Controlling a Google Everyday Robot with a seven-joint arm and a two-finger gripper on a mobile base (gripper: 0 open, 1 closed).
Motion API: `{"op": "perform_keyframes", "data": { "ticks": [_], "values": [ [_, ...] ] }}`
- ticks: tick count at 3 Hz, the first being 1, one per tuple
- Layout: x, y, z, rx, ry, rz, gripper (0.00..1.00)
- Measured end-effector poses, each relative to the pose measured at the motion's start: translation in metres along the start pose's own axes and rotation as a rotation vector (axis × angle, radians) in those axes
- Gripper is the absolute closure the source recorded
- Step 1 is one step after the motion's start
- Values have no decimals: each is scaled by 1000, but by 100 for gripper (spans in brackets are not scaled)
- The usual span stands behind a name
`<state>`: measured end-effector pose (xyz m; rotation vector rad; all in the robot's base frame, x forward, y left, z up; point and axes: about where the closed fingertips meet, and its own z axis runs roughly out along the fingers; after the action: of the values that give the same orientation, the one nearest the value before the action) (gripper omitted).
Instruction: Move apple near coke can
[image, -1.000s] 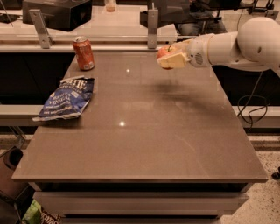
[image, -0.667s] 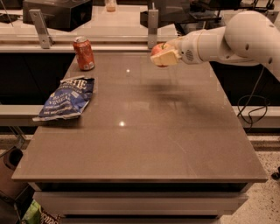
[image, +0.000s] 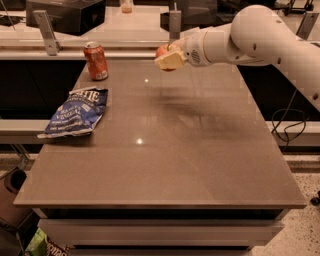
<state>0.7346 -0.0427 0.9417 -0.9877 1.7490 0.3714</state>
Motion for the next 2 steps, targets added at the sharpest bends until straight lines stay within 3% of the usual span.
{"op": "perform_keyframes", "data": {
  "ticks": [2],
  "values": [
    [-8, 11, 56, -73, 32, -39, 100]
  ]
}}
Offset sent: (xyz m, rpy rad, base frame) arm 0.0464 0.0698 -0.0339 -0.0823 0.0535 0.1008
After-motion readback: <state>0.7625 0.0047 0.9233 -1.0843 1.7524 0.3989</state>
